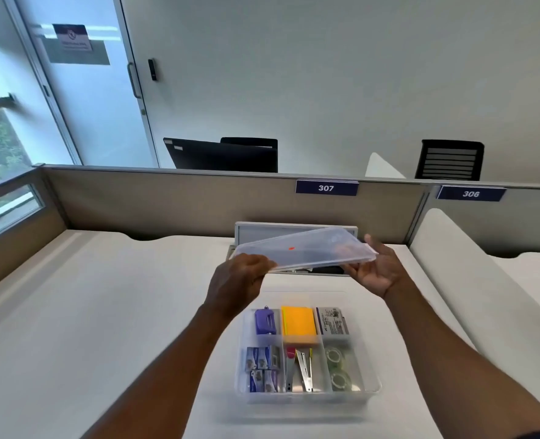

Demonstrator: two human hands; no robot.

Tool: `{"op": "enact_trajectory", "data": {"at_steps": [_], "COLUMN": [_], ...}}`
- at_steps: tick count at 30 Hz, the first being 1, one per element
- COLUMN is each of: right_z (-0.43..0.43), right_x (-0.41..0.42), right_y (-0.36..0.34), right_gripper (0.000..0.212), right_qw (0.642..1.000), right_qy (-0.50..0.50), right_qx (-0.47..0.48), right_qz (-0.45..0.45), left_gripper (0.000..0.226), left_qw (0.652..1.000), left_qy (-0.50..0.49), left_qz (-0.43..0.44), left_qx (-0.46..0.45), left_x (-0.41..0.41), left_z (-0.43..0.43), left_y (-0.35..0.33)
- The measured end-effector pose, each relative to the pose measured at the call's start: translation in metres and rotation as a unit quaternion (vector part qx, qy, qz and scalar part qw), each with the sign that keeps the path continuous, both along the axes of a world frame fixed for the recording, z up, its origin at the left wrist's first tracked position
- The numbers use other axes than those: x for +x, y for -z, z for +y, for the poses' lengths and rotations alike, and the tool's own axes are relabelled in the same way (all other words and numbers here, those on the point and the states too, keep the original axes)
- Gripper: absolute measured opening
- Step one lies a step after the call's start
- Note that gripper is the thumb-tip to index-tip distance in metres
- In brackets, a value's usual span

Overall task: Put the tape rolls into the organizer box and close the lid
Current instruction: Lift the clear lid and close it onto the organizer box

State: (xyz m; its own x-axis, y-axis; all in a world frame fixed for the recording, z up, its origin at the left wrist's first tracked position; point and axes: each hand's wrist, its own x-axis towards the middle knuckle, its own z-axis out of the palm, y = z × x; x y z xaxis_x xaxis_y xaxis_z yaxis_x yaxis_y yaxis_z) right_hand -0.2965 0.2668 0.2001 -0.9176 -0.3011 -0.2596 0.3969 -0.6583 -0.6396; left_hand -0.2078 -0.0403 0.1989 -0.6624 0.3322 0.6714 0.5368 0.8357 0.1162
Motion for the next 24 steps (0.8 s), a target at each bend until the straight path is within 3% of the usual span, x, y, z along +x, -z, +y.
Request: {"op": "enact_trajectory", "data": {"at_steps": [3, 6, 9, 11, 13, 15, 17, 21, 24], "right_z": [0.011, 0.022, 0.033, 0.036, 0.037, 0.035, 0.030, 0.020, 0.013], "right_x": [0.017, 0.031, 0.038, 0.046, 0.052, 0.056, 0.058, 0.058, 0.059], "right_y": [0.011, 0.029, 0.048, 0.058, 0.067, 0.073, 0.076, 0.088, 0.093], "right_gripper": [0.082, 0.051, 0.041, 0.045, 0.052, 0.061, 0.063, 0.062, 0.043], "right_qw": [0.995, 0.980, 0.960, 0.952, 0.943, 0.931, 0.915, 0.885, 0.827], "right_qy": [-0.043, -0.052, -0.055, -0.056, -0.066, -0.085, -0.099, -0.063, -0.050], "right_qx": [0.082, 0.171, 0.242, 0.265, 0.289, 0.322, 0.363, 0.441, 0.550], "right_qz": [-0.035, -0.092, -0.128, -0.141, -0.151, -0.152, -0.144, -0.138, -0.106], "left_gripper": [0.022, 0.071, 0.100, 0.094, 0.060, 0.030, 0.017, 0.013, 0.014], "left_qw": [0.999, 0.976, 0.906, 0.830, 0.752, 0.712, 0.713, 0.762, 0.769], "left_qy": [0.009, -0.015, -0.086, -0.176, -0.204, -0.190, -0.225, -0.293, -0.312], "left_qz": [-0.033, -0.215, -0.358, -0.421, -0.481, -0.491, -0.469, -0.441, -0.434], "left_qx": [-0.013, 0.038, 0.209, 0.319, 0.402, 0.465, 0.470, 0.373, 0.350], "left_x": [0.011, 0.021, 0.023, 0.022, 0.023, 0.025, 0.026, 0.029, 0.032], "left_z": [0.003, 0.007, 0.012, 0.013, 0.009, 0.007, 0.009, 0.020, 0.024], "left_y": [0.023, 0.043, 0.056, 0.061, 0.067, 0.074, 0.080, 0.083, 0.091]}}
